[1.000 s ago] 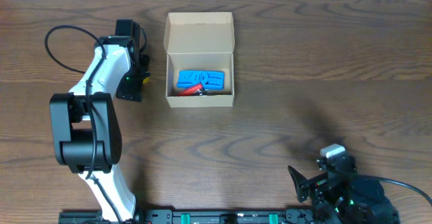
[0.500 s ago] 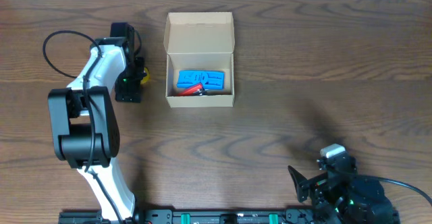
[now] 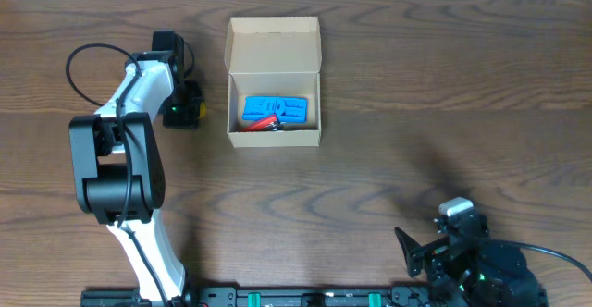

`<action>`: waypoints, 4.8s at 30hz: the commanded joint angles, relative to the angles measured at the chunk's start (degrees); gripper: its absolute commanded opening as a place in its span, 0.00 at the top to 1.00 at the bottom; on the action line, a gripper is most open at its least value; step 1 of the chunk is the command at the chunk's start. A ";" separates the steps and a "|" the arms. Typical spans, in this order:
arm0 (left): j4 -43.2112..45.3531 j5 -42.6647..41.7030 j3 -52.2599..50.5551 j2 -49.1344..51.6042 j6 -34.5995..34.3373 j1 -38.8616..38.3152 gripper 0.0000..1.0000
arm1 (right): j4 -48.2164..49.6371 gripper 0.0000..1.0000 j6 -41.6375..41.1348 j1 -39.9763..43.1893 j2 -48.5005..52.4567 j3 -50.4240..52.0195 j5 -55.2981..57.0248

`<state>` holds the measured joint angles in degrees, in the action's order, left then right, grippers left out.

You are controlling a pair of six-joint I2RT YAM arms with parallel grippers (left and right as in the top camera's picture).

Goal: Pack container
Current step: 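Move the left gripper to the tape roll and grasp it, then carry the tape roll over the cardboard box with the left gripper, then lower the tape roll into the box and open the left gripper, then raise both grippers to the box lid flaps on either side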

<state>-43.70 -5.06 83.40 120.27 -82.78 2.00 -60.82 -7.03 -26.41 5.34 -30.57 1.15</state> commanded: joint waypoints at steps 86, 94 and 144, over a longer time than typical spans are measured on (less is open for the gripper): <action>-15.61 13.22 8.35 -30.47 33.48 -22.93 0.02 | -0.07 0.01 -0.66 0.42 -0.26 -0.02 0.57; -16.35 12.96 8.33 -36.54 33.53 -22.93 0.05 | -0.07 0.01 -0.63 0.42 -0.26 -0.02 0.57; -1.14 5.99 8.26 -29.90 39.36 -0.44 0.94 | 23.85 0.80 -4.15 10.78 86.18 -50.53 -5.01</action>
<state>-45.54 0.38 90.74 87.42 -42.00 0.25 -38.20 -8.86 -17.34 87.61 -78.96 1.56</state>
